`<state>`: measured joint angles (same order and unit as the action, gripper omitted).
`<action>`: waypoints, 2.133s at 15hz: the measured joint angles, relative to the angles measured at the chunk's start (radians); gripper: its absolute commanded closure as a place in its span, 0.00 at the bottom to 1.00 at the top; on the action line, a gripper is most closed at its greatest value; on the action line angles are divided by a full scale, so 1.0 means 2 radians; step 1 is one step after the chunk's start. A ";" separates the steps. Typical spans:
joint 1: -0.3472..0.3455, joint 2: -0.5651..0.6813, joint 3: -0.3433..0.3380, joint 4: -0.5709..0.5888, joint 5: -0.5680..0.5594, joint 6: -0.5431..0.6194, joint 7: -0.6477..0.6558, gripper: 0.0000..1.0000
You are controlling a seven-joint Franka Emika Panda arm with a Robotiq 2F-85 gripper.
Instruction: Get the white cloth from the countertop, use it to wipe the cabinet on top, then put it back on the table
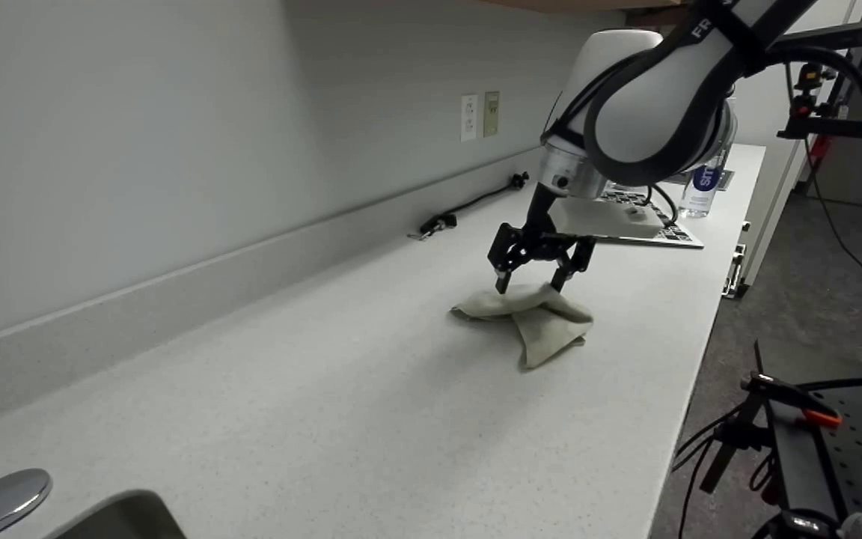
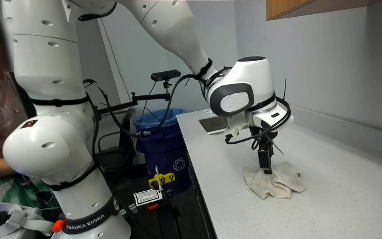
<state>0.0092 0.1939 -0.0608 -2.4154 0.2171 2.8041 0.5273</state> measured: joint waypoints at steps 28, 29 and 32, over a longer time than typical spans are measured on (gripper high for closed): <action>0.007 0.046 -0.025 0.014 -0.049 -0.005 -0.019 0.97; 0.007 0.039 -0.024 0.014 -0.050 -0.018 -0.034 0.97; 0.007 0.003 -0.020 0.014 -0.060 -0.071 -0.075 0.97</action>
<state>0.0241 0.2003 -0.1003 -2.3869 0.0972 2.6628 0.3770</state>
